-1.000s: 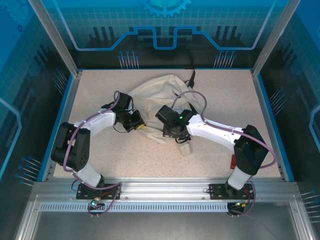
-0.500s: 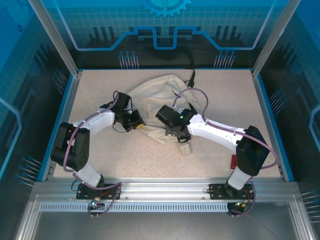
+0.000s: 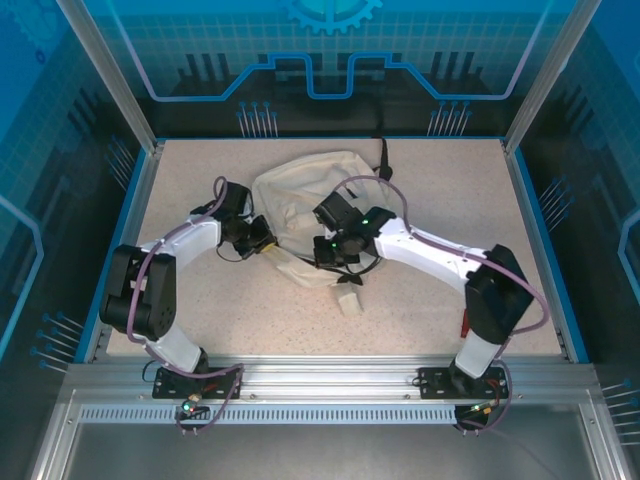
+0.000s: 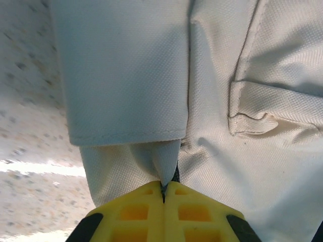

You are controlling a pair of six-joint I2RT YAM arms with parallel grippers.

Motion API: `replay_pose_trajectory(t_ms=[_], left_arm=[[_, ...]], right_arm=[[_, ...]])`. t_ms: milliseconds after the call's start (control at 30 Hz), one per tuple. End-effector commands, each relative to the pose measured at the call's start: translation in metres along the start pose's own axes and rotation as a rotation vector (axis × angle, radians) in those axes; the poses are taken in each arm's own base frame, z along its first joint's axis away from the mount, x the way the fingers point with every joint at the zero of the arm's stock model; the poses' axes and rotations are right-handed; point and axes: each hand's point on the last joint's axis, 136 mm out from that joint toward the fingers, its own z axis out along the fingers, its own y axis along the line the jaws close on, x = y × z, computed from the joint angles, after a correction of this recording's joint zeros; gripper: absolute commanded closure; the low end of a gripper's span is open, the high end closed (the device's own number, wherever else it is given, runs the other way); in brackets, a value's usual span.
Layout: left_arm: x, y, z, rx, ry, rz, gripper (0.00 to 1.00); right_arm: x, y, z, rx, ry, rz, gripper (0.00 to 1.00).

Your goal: Pack the student bag

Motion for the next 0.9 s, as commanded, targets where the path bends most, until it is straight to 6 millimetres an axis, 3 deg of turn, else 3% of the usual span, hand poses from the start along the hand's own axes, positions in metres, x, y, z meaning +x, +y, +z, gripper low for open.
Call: replay_pose_trajectory(t_ms=[0, 167, 300, 400, 600, 733, 867], left_arm=[[-0.036, -0.001, -0.021, -0.019, -0.120, 0.039, 1.00], [-0.039, 0.000, -0.028, -0.011, -0.129, 0.027, 1.00], [-0.018, 0.002, -0.039, 0.028, -0.099, -0.023, 0.60], [0.005, -0.001, -0.048, 0.092, -0.061, -0.069, 0.47], [0.049, -0.009, -0.051, 0.208, 0.033, -0.152, 0.37], [0.064, -0.016, -0.045, 0.255, 0.079, -0.190, 0.29], [0.066, -0.024, -0.036, 0.270, 0.105, -0.188, 0.27]], right_arm=[[-0.006, 0.028, 0.009, -0.082, 0.031, -0.077, 1.00], [-0.017, 0.027, 0.014, 0.012, -0.014, -0.100, 1.00], [-0.018, 0.034, 0.016, 0.007, -0.019, -0.114, 1.00], [-0.018, 0.040, 0.018, -0.018, -0.018, -0.113, 1.00], [-0.019, 0.050, 0.019, -0.074, -0.019, -0.092, 1.00], [-0.016, 0.051, 0.019, -0.086, -0.005, -0.080, 1.00], [-0.009, 0.052, 0.019, -0.095, 0.016, -0.073, 1.00]])
